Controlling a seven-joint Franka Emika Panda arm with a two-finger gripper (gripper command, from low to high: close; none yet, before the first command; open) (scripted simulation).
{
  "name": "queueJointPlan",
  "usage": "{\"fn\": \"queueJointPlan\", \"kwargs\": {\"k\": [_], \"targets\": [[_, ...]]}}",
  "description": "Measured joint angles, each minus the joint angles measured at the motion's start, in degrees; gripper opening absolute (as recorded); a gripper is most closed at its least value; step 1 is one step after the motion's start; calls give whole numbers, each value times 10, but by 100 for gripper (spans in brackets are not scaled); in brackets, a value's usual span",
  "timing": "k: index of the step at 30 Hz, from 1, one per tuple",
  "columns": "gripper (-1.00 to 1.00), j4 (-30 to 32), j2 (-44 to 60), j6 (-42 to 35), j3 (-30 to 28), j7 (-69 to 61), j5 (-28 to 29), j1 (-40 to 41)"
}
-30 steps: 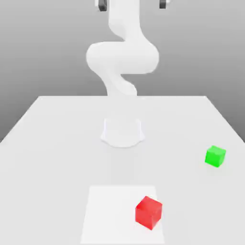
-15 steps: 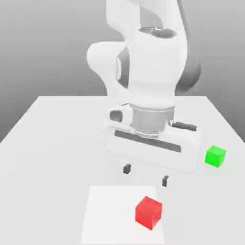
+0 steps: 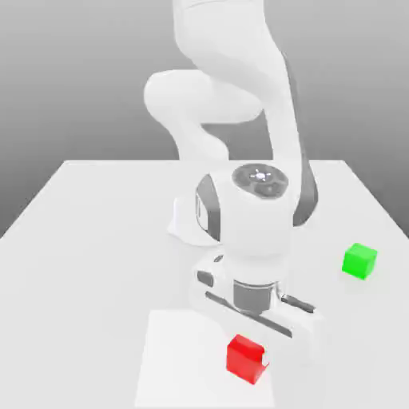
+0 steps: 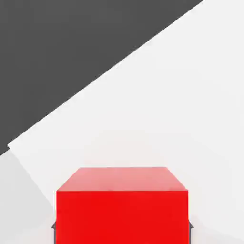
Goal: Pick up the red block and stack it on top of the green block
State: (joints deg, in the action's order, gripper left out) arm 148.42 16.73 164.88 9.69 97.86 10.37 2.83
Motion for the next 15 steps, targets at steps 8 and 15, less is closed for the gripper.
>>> {"fn": "queueJointPlan", "kwargs": {"k": [8, 15], "targets": [[-100, 29, -132, -93, 74, -27, -108, -36], [-100, 60, -205, -120, 134, 37, -188, -163]]}}
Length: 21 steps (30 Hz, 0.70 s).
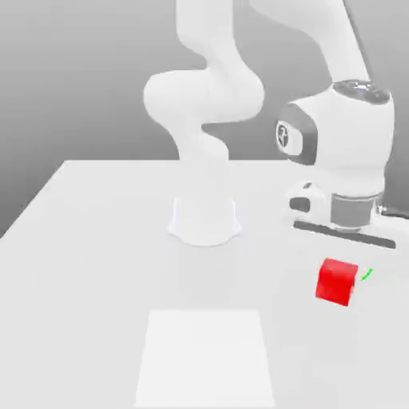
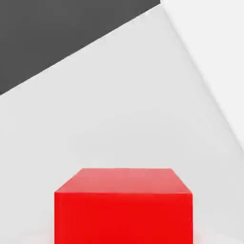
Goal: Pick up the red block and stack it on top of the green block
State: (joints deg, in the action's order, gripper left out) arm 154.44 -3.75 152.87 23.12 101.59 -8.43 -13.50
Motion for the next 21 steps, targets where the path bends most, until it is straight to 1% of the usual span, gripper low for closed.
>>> {"fn": "queueJointPlan", "kwargs": {"k": [7, 12, 16, 21], "targets": [[-100, 36, -51, -12, 79, 89, -46, -88], [-100, 65, -71, -9, 143, 163, -62, -147], [-100, 71, -49, 16, 165, 199, -31, -139], [-100, 71, -8, 50, 175, 244, 32, -116]]}}
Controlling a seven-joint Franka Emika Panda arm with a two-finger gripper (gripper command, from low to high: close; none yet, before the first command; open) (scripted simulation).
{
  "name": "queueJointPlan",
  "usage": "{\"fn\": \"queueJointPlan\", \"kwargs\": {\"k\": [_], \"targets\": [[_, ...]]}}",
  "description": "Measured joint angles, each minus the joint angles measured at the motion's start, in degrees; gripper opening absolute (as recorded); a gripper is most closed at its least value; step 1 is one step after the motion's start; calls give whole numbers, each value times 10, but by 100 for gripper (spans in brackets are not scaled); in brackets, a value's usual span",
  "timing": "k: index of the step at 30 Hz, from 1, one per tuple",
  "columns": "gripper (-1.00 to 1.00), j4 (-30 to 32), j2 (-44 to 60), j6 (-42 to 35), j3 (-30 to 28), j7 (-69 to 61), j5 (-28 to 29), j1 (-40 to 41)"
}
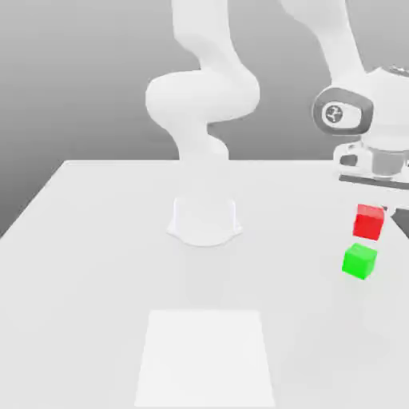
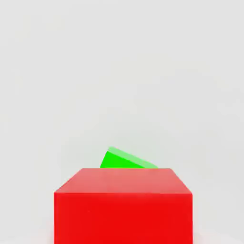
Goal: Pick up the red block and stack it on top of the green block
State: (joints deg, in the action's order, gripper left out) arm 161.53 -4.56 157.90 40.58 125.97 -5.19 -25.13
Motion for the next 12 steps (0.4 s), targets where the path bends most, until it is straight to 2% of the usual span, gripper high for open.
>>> {"fn": "queueJointPlan", "kwargs": {"k": [5, 12], "targets": [[-100, -1, 42, 31, 3, 54, 77, 24], [-100, -5, 97, 68, -35, 133, 187, 11]]}}
